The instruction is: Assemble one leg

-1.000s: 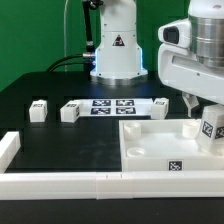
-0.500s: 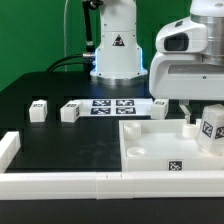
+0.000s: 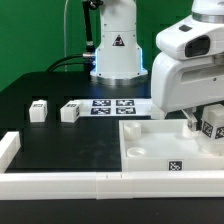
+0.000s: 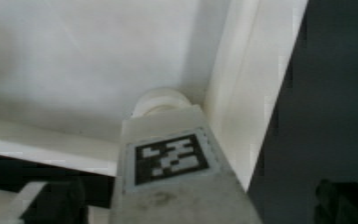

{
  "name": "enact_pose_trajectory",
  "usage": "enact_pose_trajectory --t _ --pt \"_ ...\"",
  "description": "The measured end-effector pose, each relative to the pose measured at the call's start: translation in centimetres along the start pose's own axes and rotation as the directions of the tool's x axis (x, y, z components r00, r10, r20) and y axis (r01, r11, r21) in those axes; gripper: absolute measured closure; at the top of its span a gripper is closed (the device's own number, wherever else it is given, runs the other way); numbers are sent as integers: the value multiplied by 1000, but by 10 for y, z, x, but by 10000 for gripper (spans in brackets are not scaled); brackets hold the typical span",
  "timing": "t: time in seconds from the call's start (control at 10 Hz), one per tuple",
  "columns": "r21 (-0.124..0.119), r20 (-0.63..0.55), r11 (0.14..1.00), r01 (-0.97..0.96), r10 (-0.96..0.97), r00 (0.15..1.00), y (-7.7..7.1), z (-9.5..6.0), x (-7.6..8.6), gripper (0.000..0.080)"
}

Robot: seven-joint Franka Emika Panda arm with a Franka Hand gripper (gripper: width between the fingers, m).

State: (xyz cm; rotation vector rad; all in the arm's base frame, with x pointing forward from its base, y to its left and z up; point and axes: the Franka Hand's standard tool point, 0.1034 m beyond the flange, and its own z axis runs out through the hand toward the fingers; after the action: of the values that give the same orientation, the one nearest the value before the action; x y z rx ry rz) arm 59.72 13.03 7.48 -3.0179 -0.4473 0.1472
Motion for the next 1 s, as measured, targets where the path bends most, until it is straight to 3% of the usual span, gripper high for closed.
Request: enact_pose_trajectory --t 0.1,0.2,0.3,0.4,0.8,1.0 --pt "0 0 1000 -4 4 1000 0 0 0 150" --pt "0 1 1000 -5 5 1000 0 1 0 240" --pt "0 1 1000 -5 5 1000 1 1 0 424" --pt "-11 3 1000 -3 3 1000 6 1 -1 502" --pt "-10 3 999 -53 53 999 6 1 -1 503" --pt "-6 0 920 -392 392 920 5 2 -2 503"
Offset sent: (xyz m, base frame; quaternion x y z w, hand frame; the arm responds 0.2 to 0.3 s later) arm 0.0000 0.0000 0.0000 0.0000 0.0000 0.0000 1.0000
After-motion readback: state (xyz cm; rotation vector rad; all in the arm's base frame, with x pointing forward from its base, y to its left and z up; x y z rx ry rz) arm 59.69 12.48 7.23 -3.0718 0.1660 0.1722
